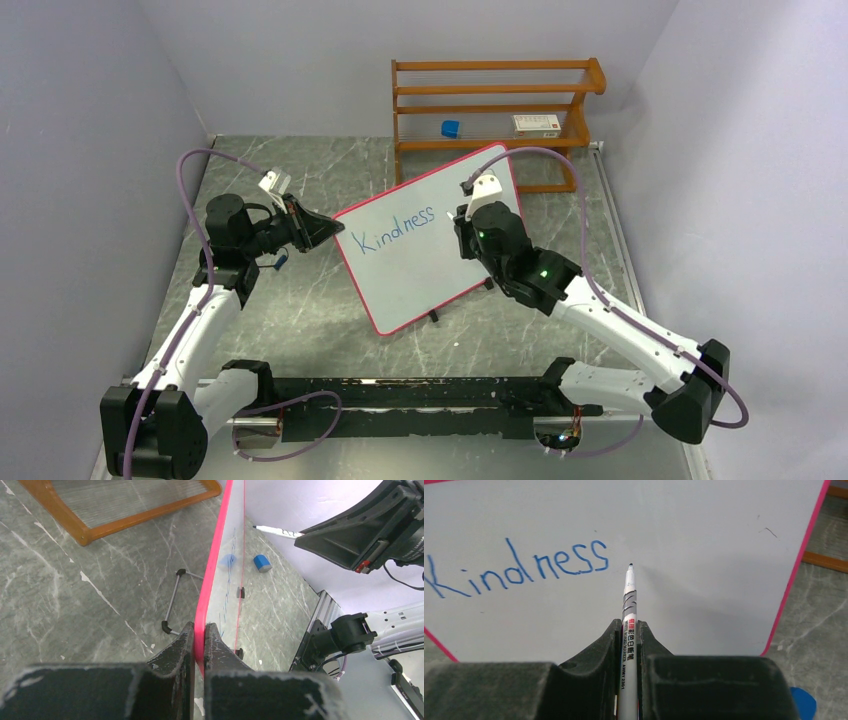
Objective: Write a sentence on the whiteboard
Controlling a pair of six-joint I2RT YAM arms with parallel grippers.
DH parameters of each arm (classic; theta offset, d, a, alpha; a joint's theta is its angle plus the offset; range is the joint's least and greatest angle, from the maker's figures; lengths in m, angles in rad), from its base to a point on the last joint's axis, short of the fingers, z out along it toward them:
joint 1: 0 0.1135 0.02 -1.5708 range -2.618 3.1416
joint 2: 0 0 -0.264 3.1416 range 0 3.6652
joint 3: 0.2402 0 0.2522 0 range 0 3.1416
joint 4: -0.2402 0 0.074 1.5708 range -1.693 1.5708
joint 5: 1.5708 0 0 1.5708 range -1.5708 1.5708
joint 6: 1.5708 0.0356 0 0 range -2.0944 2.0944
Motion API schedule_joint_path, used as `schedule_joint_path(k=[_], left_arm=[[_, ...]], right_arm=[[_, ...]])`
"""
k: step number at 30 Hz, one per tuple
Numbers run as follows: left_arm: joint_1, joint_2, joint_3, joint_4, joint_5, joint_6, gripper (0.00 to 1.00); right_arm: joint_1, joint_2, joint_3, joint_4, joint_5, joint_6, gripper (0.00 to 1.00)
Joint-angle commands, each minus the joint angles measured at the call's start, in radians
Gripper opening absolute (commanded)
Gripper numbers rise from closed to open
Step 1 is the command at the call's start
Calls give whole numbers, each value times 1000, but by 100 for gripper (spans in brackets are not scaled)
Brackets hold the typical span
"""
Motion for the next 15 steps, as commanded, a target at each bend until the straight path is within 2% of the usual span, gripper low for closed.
schedule_joint_path(k=[1,15], left_arm=[[-3,18,3,-79,-35,67,5],[-3,18,19,-112,-43,89,5]], right_arm=[[-30,-10,-16,17,17,-18,0],[-76,-36,-51,61,-17,-32,0]])
